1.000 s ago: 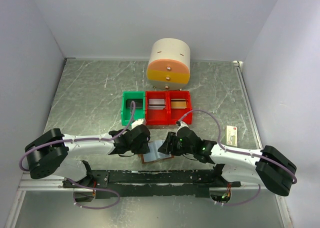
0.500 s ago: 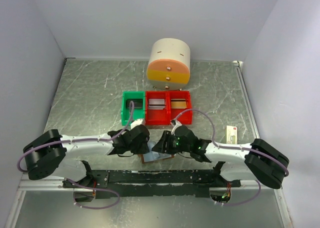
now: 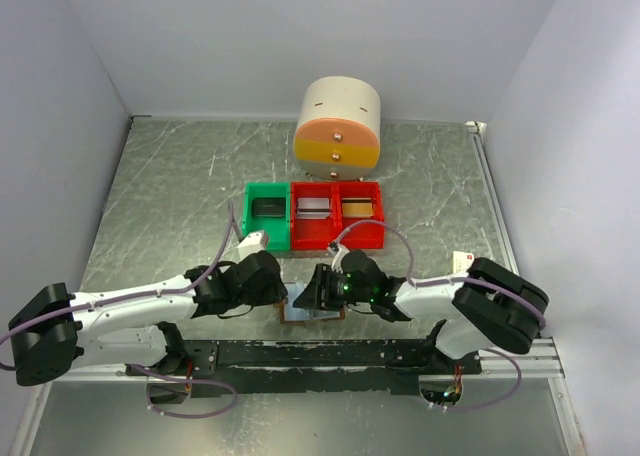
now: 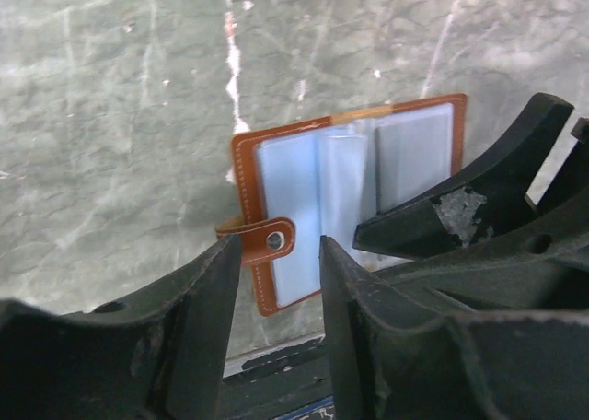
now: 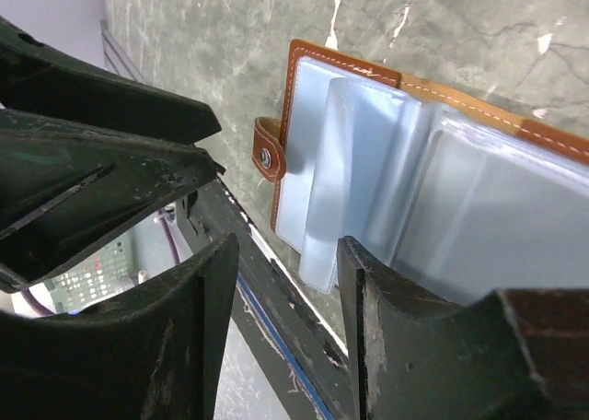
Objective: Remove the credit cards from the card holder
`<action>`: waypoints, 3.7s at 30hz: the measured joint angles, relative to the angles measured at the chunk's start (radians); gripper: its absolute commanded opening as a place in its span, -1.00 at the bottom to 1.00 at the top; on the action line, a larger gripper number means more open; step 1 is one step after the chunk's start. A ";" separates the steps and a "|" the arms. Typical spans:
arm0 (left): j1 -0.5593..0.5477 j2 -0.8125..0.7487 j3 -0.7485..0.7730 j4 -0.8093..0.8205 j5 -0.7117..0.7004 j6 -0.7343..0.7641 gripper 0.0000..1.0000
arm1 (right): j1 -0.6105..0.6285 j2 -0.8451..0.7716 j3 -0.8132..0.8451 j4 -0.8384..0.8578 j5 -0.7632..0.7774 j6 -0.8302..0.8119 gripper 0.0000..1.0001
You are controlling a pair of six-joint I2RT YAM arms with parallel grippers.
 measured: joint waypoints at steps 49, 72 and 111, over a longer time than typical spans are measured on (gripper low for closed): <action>0.140 0.162 -0.072 0.185 0.156 0.095 -0.08 | 0.016 -0.314 0.097 -0.597 0.303 -0.097 0.03; 0.145 0.160 -0.076 0.174 0.175 0.117 -0.27 | 0.013 -0.217 0.071 -0.512 0.245 -0.085 -0.06; 0.146 0.150 -0.082 0.171 0.178 0.121 -0.31 | 0.014 -0.286 0.105 -0.522 0.197 -0.082 -0.08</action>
